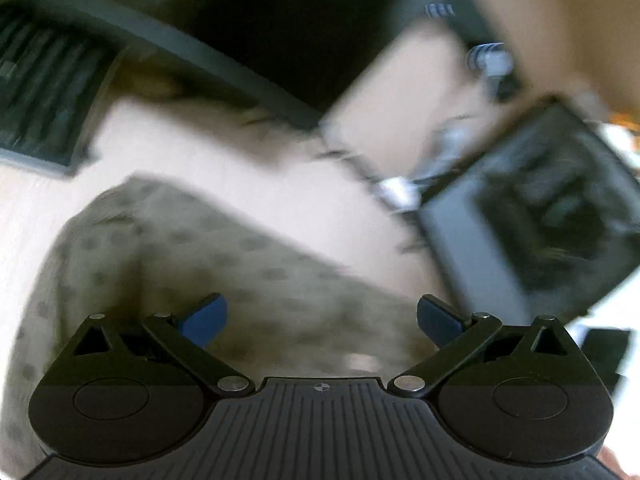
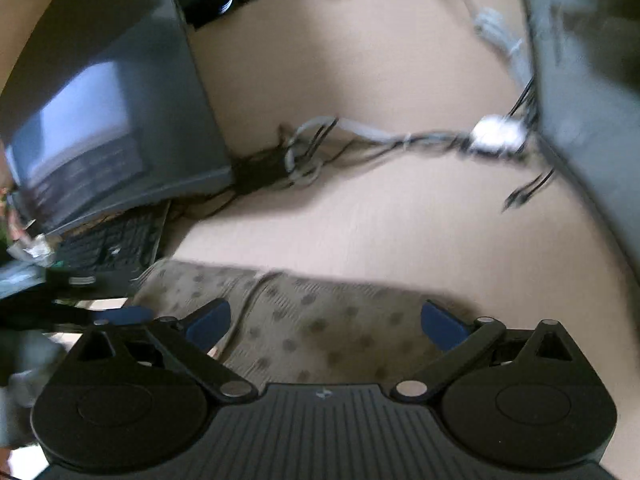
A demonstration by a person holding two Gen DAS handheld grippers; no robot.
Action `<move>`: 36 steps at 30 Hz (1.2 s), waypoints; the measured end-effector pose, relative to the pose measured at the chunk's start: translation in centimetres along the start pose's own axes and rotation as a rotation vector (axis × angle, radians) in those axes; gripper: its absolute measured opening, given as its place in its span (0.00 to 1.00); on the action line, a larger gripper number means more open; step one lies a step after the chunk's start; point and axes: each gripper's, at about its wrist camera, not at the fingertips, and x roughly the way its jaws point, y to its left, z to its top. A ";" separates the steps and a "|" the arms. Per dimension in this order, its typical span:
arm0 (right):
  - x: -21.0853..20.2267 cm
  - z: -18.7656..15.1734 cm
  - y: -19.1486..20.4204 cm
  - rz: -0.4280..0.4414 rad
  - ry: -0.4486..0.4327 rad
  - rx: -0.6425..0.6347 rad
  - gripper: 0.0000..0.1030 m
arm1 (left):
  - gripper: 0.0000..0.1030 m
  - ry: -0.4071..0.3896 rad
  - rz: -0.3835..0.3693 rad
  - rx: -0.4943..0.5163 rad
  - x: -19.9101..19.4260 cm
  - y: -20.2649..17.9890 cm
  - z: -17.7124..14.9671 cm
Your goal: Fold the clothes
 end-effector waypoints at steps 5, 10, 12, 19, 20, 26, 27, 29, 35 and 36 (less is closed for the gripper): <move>2.1 -2.2 -0.9 -0.092 0.090 -0.045 0.97 | 1.00 0.001 -0.040 -0.049 0.7 2.8 1.4; -2.1 -2.1 -2.7 -0.155 0.047 0.026 0.97 | 1.00 0.032 0.047 0.059 -0.9 0.0 1.3; -4.5 -2.5 -3.7 -0.172 0.019 0.055 0.97 | 1.00 0.059 0.049 0.124 -1.4 -2.3 -0.1; -8.4 -5.3 -8.9 -0.109 0.067 0.304 0.82 | 1.00 0.090 0.001 0.469 0.0 -12.7 -7.5; -8.4 -5.7 -9.0 -0.074 0.078 0.327 0.81 | 1.00 0.087 0.007 0.508 0.3 -13.7 -8.4; -8.0 -6.9 -7.8 0.018 0.097 0.293 0.77 | 1.00 0.053 0.180 0.475 -0.6 -13.2 -10.3; -8.1 -6.7 -7.3 0.006 0.077 0.260 0.76 | 1.00 0.048 0.209 0.461 -0.9 -12.6 -10.2; -8.5 -6.0 -6.1 -0.030 0.029 0.181 0.73 | 1.00 0.030 0.243 0.419 -1.6 -11.2 -9.6; -6.9 -3.0 -1.3 0.077 -0.045 -0.044 0.73 | 1.00 -0.040 0.365 0.234 -4.2 -5.9 -7.7; -5.8 -2.9 -0.3 0.094 -0.031 -0.074 0.73 | 1.00 -0.052 0.387 0.201 -4.7 -5.0 -7.4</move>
